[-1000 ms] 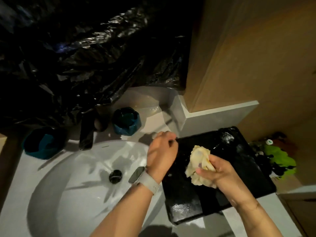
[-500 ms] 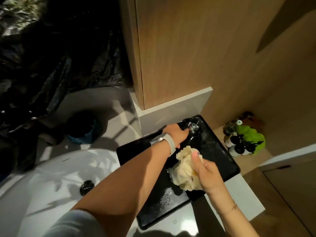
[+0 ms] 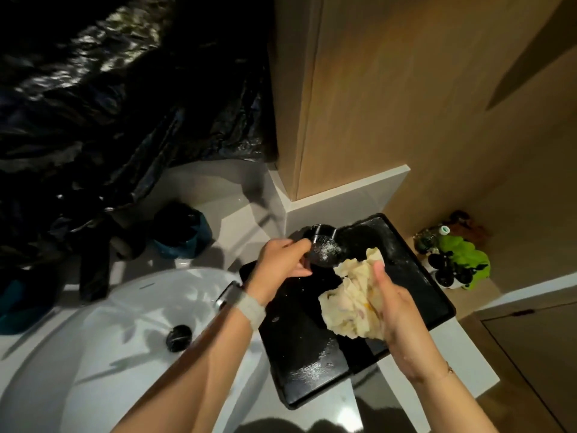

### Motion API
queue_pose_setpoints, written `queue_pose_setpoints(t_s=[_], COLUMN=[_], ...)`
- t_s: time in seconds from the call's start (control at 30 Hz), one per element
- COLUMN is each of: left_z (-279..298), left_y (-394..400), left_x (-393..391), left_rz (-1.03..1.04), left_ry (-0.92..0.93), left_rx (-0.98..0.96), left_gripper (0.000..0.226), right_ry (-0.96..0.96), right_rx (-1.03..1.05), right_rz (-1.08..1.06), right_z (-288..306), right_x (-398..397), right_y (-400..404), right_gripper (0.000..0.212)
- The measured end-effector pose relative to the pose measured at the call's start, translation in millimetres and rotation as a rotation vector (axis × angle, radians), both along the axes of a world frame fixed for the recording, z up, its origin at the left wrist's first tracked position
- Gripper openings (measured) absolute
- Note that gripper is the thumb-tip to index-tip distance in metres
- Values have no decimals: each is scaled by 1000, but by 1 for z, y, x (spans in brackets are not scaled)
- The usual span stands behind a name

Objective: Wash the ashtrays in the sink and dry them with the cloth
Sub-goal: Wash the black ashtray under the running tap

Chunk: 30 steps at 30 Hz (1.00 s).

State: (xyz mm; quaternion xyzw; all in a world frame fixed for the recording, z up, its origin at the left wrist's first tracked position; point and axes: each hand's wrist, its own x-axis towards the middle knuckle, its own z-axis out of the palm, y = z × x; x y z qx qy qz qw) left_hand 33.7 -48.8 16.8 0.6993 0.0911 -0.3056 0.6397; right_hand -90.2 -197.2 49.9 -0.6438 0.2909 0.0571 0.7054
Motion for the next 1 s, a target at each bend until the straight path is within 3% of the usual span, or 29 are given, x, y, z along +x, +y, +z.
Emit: queue_pose_setpoints(t_s=[0.1,0.27,0.43,0.57,0.7,0.93,1.0], left_z=[5,-20,-52,-76,-81,-84,-85], left_y=[66,169,234,259,269,283,286], left_x=[-21,-45,-57,-55,-54,-62,-64], left_rz=[200,470,522,605,543,516,506], left_ry=[80,90,148,165,147,149,146], left_rx=[-205,-318,-330,-374,-369,-364,-364], left_gripper=[13,31,31,15,31,33,33], right_ry=[21,-33,-56,37,60,127,111], right_rx=[1,-35,-1,1,51,-105,-93], right_rz=[-18,138,243,229,280,313,325], right_z=[10,17,7,-17,-39,-57,-62], right_x=[14,30,42,61,63,70,66], right_y=[29,90,148,180,194,203,203], right_gripper=[53,56,54,53,60,35,38])
